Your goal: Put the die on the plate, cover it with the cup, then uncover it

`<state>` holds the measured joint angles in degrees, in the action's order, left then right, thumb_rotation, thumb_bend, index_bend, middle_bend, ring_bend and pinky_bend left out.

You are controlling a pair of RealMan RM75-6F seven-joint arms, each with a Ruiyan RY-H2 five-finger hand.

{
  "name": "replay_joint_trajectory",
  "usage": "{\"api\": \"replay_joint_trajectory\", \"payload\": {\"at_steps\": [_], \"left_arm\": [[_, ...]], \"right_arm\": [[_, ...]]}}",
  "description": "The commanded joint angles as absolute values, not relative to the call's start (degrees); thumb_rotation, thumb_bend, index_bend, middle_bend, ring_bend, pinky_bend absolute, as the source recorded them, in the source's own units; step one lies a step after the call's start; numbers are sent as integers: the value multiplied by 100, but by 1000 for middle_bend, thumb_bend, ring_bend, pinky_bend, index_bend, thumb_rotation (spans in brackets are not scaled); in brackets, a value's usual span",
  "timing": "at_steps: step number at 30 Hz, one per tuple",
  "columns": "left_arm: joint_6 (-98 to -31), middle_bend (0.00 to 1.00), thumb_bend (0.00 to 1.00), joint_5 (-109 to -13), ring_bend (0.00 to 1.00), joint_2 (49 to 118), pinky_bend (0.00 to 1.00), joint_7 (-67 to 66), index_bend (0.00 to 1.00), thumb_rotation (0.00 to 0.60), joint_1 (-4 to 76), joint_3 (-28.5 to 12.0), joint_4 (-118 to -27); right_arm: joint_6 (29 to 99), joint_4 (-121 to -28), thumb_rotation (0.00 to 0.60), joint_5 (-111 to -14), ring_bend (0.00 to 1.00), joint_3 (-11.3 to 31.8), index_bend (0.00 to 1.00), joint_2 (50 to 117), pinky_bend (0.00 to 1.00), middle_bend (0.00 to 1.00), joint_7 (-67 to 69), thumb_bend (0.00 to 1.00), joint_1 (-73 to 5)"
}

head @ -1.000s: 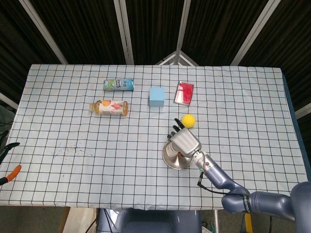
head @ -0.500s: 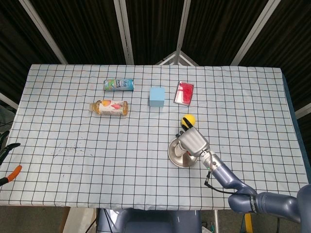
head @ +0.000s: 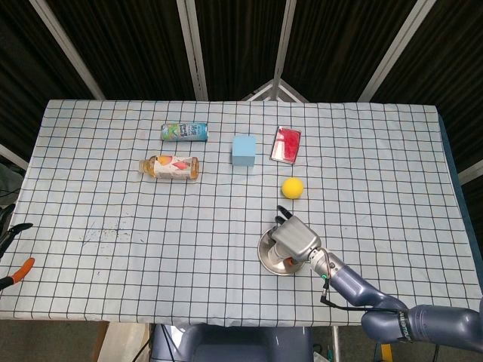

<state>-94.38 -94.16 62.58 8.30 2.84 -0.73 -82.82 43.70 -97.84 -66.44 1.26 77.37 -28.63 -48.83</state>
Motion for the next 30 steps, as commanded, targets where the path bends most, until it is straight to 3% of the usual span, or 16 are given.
{"api": "replay_joint_trajectory", "payload": {"at_steps": [1, 8, 19, 30], "left_arm": [[-9450, 0, 385, -9413, 0, 6250, 23, 858, 244, 600, 280, -77, -8273], [-9458, 0, 385, -9386, 0, 6243, 23, 911, 246, 600, 277, -93, -8247], [-9436, 0, 385, -9387, 0, 6266, 23, 819, 247, 600, 280, -87, -8271], [-9397, 0, 385, -9374, 0, 6287, 23, 727, 247, 600, 287, -81, -8308]], "right_arm": [[4231, -9852, 600, -6753, 226, 233, 705, 7703, 0, 511, -2545, 521, -4957], [4605, -9501, 600, -7175, 226, 407, 705, 7904, 0, 511, -2006, 522, -4829], [4935, -8913, 600, -7189, 227, 452, 705, 7689, 0, 511, -1690, 521, -4581], [5080, -8425, 600, -6693, 226, 440, 704, 7342, 0, 511, -2564, 521, -4468]]}}
